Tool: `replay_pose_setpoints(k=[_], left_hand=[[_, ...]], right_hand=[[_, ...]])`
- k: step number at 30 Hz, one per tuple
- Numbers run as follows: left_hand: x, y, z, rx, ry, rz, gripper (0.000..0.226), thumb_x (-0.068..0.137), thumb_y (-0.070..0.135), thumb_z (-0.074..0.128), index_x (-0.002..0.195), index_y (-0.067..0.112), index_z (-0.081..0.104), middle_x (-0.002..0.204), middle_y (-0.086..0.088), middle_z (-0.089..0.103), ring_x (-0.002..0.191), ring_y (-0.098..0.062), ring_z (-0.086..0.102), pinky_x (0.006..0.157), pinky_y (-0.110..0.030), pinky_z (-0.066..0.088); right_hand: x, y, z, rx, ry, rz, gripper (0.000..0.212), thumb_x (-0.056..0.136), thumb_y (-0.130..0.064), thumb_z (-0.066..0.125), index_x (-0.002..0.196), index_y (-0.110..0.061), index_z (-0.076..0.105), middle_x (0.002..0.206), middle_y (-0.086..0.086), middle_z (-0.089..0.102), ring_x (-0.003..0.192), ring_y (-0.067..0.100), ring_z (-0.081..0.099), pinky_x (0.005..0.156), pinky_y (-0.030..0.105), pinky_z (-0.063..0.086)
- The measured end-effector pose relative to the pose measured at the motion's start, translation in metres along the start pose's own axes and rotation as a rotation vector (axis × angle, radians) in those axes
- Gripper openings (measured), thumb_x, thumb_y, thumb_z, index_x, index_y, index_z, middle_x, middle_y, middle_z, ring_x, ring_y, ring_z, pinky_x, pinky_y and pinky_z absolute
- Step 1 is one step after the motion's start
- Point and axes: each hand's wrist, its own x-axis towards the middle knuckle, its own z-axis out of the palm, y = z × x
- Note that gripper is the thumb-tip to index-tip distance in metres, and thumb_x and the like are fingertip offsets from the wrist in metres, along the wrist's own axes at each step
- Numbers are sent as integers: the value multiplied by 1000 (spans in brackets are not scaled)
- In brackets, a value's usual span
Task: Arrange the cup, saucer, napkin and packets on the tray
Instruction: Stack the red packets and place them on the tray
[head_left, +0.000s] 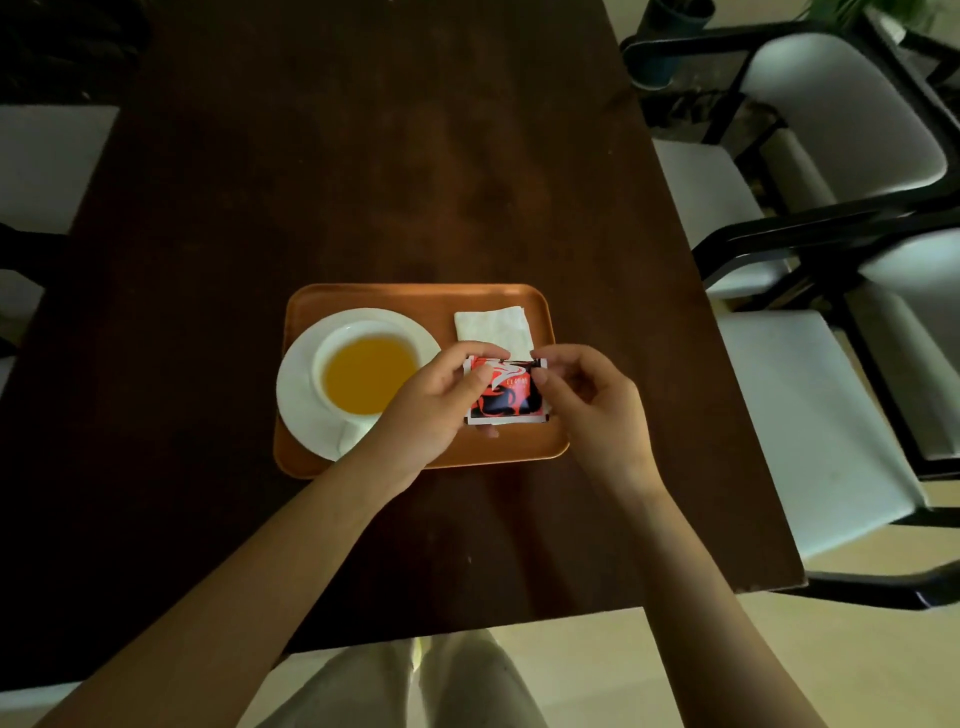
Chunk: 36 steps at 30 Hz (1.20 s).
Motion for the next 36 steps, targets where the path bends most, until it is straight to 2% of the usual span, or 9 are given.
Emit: replay_pose_setpoints(k=[4, 9, 13, 16, 19, 26, 29, 33, 36], left_hand=[[-1, -8, 4, -28, 1, -13, 19, 94, 26, 45, 108, 24, 58, 106, 0, 61, 93, -6, 65, 66, -24, 58], [1, -29, 15, -48, 65, -110, 19, 93, 26, 46, 106, 20, 59, 112, -9, 59, 97, -21, 65, 72, -33, 60], [5, -50, 24, 188, 144, -106, 23, 94, 23, 47, 114, 17, 56, 115, -11, 60, 98, -22, 64, 72, -27, 59], [9, -64, 30, 448, 173, -21, 27, 92, 17, 49, 119, 15, 55, 117, -9, 59, 93, -11, 58, 63, -3, 48], [12, -72, 39, 604, 223, 37, 29, 89, 11, 55, 117, 11, 56, 115, -11, 59, 88, -9, 57, 63, -5, 45], [17, -73, 47, 731, 329, 87, 24, 87, 8, 57, 110, 7, 59, 107, -14, 60, 91, -23, 61, 79, -34, 54], [16, -72, 47, 820, 318, 93, 27, 87, 11, 58, 113, 8, 57, 110, -13, 58, 94, -23, 60, 82, -32, 53], [12, -72, 47, 974, 273, 103, 34, 87, 18, 59, 119, 8, 53, 114, -13, 55, 101, -24, 55, 86, -30, 47], [9, -65, 47, 1046, 280, 125, 34, 90, 22, 54, 120, 8, 51, 113, -13, 54, 100, -22, 54, 82, -25, 44]], right_hand=[[-4, 7, 0, 48, -44, 68, 13, 89, -16, 58, 100, -18, 63, 98, 8, 66, 89, 16, 66, 62, 22, 57], [-3, 26, -3, 126, -99, 129, 14, 87, -8, 59, 99, -15, 62, 86, 6, 67, 81, 11, 68, 57, 15, 55], [-1, 52, -3, 41, -75, 168, 12, 87, -9, 60, 95, -18, 62, 82, -5, 64, 77, 6, 66, 56, 11, 52], [3, 71, -3, -62, -41, 155, 13, 86, -9, 61, 93, -20, 63, 80, -10, 63, 77, 5, 63, 58, 9, 51], [7, 86, -1, -157, -17, 121, 14, 85, -9, 62, 93, -21, 63, 77, -13, 60, 72, 0, 59, 56, 4, 46], [13, 96, 10, -342, 11, -84, 14, 85, -5, 62, 98, -8, 65, 92, 5, 65, 77, 7, 58, 66, 6, 43], [12, 94, 12, -403, 5, -130, 14, 85, -3, 60, 98, -5, 65, 95, 11, 67, 81, 14, 61, 69, 13, 47], [9, 94, 10, -529, -54, -166, 18, 86, -3, 57, 103, -6, 63, 101, 12, 63, 90, 24, 61, 79, 35, 55], [21, 91, 1, -497, -68, -133, 23, 86, -5, 57, 109, -8, 61, 109, 10, 60, 96, 24, 60, 82, 37, 54]])
